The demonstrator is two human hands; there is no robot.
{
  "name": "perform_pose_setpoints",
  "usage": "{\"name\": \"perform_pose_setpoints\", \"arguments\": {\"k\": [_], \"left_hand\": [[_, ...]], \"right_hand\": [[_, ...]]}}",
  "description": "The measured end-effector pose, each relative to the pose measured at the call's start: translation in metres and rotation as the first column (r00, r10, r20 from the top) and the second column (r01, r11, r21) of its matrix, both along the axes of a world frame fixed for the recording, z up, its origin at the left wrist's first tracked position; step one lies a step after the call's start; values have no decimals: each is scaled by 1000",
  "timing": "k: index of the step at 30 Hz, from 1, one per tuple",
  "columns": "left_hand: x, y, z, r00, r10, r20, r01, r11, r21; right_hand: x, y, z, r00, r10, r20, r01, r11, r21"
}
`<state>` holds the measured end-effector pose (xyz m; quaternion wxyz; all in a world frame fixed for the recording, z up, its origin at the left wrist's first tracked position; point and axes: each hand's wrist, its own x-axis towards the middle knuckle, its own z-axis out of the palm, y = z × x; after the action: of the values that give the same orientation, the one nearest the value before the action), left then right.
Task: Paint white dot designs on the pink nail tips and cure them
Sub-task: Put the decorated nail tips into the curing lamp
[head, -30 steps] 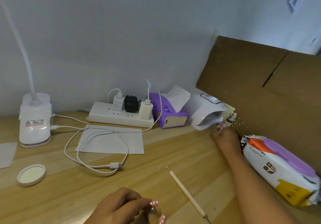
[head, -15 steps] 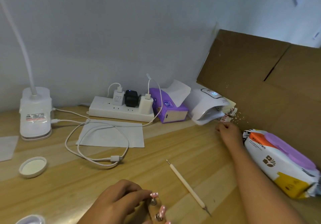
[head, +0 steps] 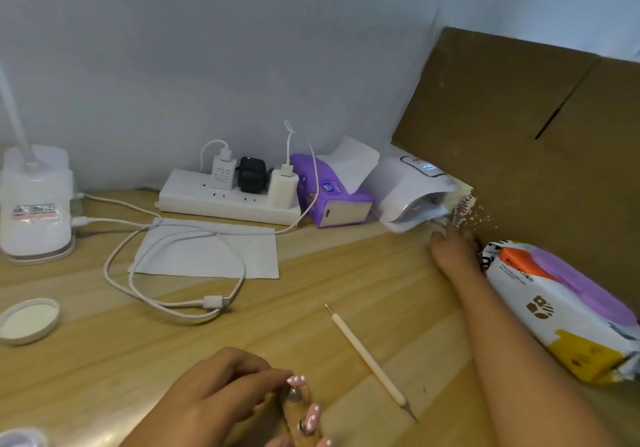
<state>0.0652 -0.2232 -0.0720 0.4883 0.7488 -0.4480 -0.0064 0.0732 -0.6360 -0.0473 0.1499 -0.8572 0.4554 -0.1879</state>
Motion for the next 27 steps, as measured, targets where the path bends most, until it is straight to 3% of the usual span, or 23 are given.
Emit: {"name": "perform_pose_setpoints", "arguments": {"k": [1,2,3,5,6,7,9,10,11,12,13,14,15,16,22,24,27], "left_hand": [[3,-3,-2,994,-14,105,13,1000,14],[-1,0,8,999,-33,36,33,999,7],[-3,4,2,994,11,108,-11,1000,-7],[-2,-2,3,995,55,-78,-61,994,-88],[-4,-1,9,982,120,-143,-127,991,-41],[-5,-1,6,987,89,-136,-94,995,-28],[3,-1,9,995,-94,44,91,994,60],[0,2,17,991,-131,21,127,983,134],[4,5,8,993,-73,90,64,993,99],[4,6,8,999,-33,-15,34,999,35],[2,1,2,992,121,23,-119,990,-78],[-8,-2,2,995,93,-38,-95,994,-56],[-5,-5,-7,997,20,77,-18,999,-30],[-1,-2,-6,995,-88,46,86,996,36],[-2,-2,-3,997,2,80,-5,1000,29],[-2,-8,-10,989,61,132,-47,993,-106],[-2,-17,-10,978,138,155,-114,982,-153]], "right_hand": [[-1,2,0,1000,-2,-17,2,1000,-9],[0,4,2,999,-10,-47,9,1000,-28],[1,5,4,995,-19,-95,14,998,-54],[7,2,13,973,-4,-231,-17,996,-90],[12,-1,19,956,6,-292,-29,997,-75],[17,-4,25,934,8,-358,-29,998,-53],[29,-9,37,869,-9,-496,-14,999,-42],[35,-10,42,839,-23,-544,-4,999,-48],[40,-11,45,813,-36,-582,5,998,-55],[45,-11,47,789,-48,-612,13,998,-61],[49,-12,48,771,-57,-635,20,998,-66],[52,-14,48,756,-63,-651,24,997,-69],[53,-17,48,744,-69,-665,29,997,-71],[55,-21,47,731,-77,-678,32,996,-78],[61,-34,48,648,-108,-754,20,992,-125],[62,-37,46,647,-93,-757,3,993,-120],[63,-38,40,657,-89,-749,-27,990,-142]]}}
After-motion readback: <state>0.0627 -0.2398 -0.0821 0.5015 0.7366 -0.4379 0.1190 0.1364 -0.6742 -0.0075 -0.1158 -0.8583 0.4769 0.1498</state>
